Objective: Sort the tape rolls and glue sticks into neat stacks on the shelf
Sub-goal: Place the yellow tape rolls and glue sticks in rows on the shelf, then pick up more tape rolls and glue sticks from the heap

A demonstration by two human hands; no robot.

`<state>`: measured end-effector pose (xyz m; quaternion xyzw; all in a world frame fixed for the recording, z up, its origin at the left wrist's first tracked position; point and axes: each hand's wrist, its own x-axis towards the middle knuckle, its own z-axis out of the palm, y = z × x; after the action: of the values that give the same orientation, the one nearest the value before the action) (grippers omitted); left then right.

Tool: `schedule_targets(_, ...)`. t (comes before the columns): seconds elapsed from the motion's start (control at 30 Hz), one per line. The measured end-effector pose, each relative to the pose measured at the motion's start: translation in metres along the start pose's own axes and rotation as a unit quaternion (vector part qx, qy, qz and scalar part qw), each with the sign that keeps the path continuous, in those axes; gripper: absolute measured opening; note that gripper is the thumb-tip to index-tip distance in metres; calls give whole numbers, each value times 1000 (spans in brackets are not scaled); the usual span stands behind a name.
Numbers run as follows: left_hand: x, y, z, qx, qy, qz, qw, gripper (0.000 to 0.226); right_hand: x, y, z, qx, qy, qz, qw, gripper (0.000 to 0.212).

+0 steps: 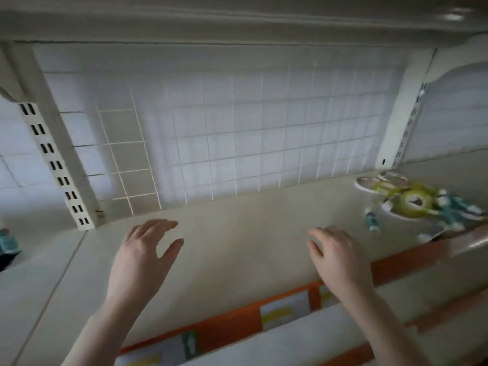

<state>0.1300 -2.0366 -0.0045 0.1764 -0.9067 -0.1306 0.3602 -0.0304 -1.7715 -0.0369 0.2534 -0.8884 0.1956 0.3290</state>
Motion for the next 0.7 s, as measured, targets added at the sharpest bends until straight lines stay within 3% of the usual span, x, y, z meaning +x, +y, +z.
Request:
schedule_targets(0.53,32,95,79,-50,-54,12,997,28,16,123,-12,-11,45,41,998,22)
schedule_targets(0.7,51,143,93,-58,-47,7,997,28,36,170,-15,9,94,22,995,15)
